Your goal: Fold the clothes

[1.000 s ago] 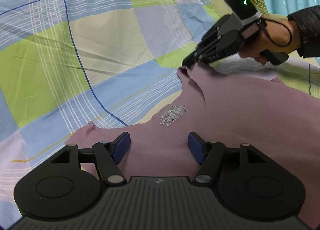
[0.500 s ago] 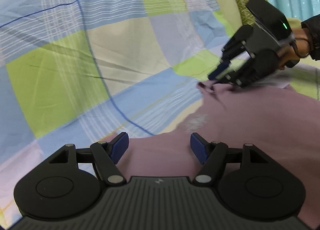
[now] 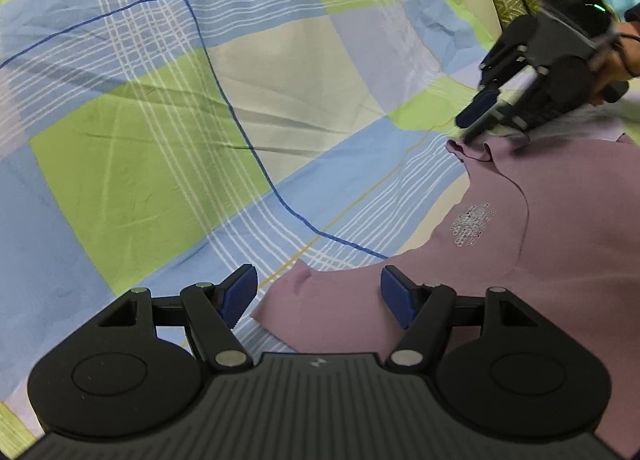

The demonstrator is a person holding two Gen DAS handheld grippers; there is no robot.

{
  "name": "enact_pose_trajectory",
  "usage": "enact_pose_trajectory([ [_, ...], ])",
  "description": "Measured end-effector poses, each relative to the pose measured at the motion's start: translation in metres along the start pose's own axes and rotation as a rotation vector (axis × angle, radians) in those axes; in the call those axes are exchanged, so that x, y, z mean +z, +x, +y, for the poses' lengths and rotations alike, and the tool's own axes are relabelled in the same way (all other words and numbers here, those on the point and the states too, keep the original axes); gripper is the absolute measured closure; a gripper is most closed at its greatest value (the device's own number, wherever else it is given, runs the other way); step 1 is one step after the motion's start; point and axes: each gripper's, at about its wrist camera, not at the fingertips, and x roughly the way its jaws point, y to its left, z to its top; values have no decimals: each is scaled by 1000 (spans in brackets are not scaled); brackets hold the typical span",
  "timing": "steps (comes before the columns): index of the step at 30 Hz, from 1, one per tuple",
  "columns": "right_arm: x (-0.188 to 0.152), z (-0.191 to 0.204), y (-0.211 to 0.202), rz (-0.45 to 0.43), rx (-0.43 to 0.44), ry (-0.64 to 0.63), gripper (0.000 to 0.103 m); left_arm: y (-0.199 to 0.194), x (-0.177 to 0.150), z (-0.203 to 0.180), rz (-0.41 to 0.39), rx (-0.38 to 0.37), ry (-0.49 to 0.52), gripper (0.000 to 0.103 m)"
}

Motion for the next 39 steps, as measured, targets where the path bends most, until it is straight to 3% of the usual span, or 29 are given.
enact_pose_trajectory([
  [3, -6, 18, -4, 12, 21, -123, 77, 1, -3, -3, 3, -2, 1, 33],
  [5, -5, 19, 0, 20, 8, -136, 79, 3, -4, -8, 5, -7, 10, 33],
  [7, -1, 13, 10, 40, 4, -98, 98, 4, -3, -8, 2, -6, 11, 33],
  [8, 1, 11, 14, 39, -6, -79, 102, 4, -3, -9, 1, -6, 10, 33],
  [12, 7, -5, 23, 5, -50, 53, 102, 7, -3, -8, 4, -6, 9, 33],
  [17, 4, -10, 27, 2, -61, 88, 100, 11, -2, -3, 11, 10, -1, 33],
  [22, -1, -25, -6, -84, -87, 240, 95, 16, -3, 7, 30, 24, 15, 33],
  [25, -7, -24, -9, -67, -80, 213, 92, 22, -2, 14, 45, 16, 34, 33],
  [27, -12, -21, -8, -48, -59, 199, 80, 25, -1, 18, 53, 9, 35, 33],
  [30, -17, -20, 1, -29, -44, 210, 77, 35, 2, 26, 84, -20, 15, 34],
  [34, -19, -26, 8, -26, -19, 299, 77, 40, 3, 44, 84, -76, -62, 42],
  [36, -20, -29, 7, -29, -5, 338, 77, 38, 2, 67, 62, -96, -163, 42],
  [39, -23, -34, 6, -35, 19, 385, 77, 43, -4, 76, 94, -137, -182, 47],
])
